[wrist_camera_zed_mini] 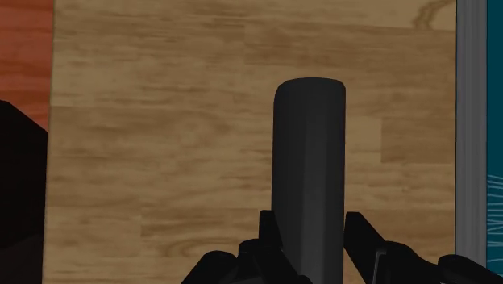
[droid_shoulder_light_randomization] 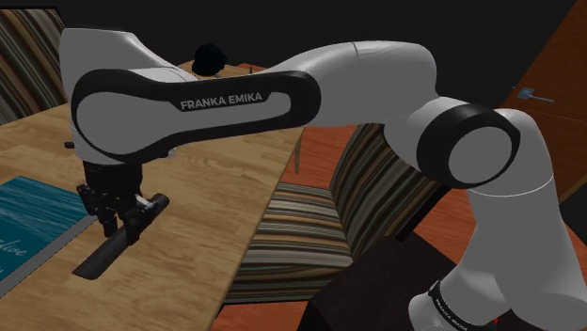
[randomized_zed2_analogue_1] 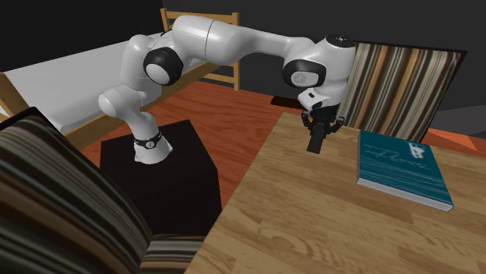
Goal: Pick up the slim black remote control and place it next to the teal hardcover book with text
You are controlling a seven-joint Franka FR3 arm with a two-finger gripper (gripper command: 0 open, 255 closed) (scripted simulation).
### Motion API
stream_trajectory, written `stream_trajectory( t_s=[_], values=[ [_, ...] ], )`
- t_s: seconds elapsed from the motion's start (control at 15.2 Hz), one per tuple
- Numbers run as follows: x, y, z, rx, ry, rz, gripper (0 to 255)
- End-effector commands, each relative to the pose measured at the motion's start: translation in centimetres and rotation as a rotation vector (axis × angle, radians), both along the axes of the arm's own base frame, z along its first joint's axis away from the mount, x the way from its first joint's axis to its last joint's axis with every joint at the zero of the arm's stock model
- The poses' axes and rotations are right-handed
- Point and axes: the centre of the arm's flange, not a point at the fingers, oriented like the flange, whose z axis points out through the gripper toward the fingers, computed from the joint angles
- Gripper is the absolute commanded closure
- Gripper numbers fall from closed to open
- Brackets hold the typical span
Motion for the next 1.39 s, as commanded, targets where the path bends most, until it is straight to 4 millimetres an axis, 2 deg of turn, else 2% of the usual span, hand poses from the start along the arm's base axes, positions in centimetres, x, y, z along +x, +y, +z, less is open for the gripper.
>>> stream_trajectory(
  t_s=[0.0, 0.86, 1.32],
  values=[
    [-0.1, 0.2, -1.0, 0.0, -0.001, -0.001, 255],
    [-0.1, 0.2, -8.0, 0.0, -0.001, -0.001, 255],
    [-0.1, 0.2, -8.0, 0.0, -0.001, -0.001, 255]
  ],
)
